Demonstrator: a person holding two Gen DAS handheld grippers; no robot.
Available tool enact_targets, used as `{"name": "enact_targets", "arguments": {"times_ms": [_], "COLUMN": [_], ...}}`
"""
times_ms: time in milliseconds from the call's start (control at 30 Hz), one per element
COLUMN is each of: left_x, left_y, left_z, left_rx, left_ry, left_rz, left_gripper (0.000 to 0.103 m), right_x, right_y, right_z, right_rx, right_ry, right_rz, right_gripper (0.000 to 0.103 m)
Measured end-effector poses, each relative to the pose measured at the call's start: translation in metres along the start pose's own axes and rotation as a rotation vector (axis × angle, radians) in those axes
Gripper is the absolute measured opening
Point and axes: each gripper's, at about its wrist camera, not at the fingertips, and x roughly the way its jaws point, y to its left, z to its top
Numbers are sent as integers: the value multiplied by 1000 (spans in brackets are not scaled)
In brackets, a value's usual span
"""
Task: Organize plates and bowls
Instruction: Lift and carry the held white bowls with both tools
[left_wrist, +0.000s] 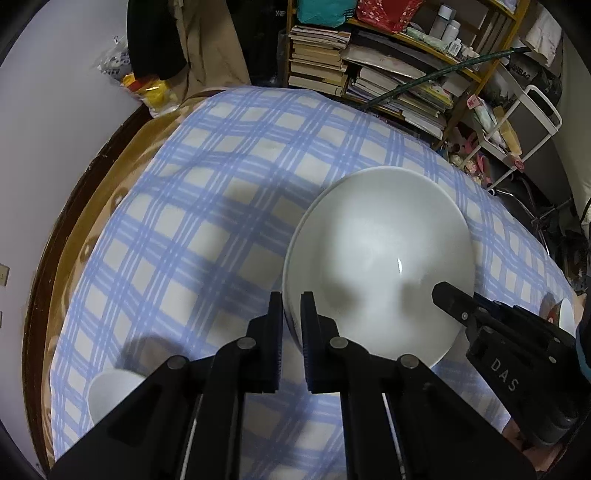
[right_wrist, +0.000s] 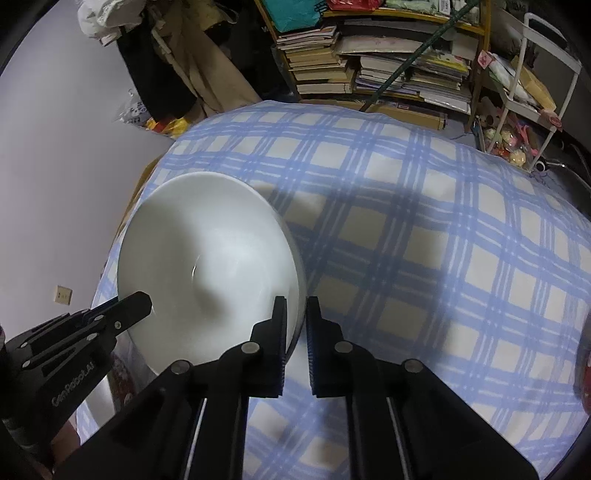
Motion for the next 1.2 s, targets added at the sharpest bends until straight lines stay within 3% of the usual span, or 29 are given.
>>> {"name": "enact_targets", "arguments": {"times_ms": [433,733,1200], "left_x": [-33,-50,-39], "left_y": [-2,3,23], "left_z": [-44,-76,-113], "left_rx": [34,61,26], "left_ry": [21,28,78], "left_rz": [0,55,33], "left_gripper": [9,9,9], "right_x": [-40,-42,-25], "right_y": [11,21,35], "right_z": [-43,-76,-109], "right_rx": [-77,-95,-131], "right_ry": [27,60,107], "right_rz": [-3,24,2], "right_gripper": [14,14,14]}}
